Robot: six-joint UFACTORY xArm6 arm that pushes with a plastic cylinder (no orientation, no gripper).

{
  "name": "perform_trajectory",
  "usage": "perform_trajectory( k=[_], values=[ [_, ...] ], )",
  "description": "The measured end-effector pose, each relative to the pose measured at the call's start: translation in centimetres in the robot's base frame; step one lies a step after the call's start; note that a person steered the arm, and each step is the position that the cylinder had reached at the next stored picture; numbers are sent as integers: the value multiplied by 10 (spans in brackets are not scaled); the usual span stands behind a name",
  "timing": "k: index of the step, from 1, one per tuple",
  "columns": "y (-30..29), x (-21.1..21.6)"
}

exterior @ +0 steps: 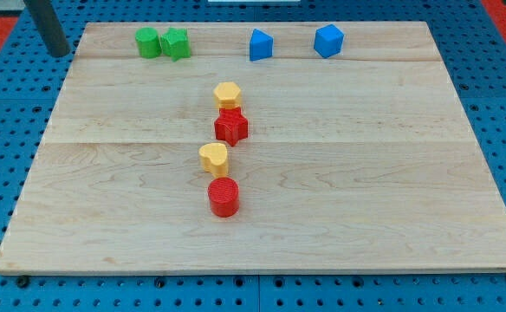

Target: Push the green circle along with green star closer to blue triangle

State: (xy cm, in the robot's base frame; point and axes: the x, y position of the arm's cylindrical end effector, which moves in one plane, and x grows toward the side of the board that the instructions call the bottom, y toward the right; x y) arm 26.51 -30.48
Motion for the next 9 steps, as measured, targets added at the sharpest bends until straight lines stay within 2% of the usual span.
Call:
perform_trajectory(
  k=[2, 9],
  values=[
    [9, 10],
    [1, -36]
  ],
)
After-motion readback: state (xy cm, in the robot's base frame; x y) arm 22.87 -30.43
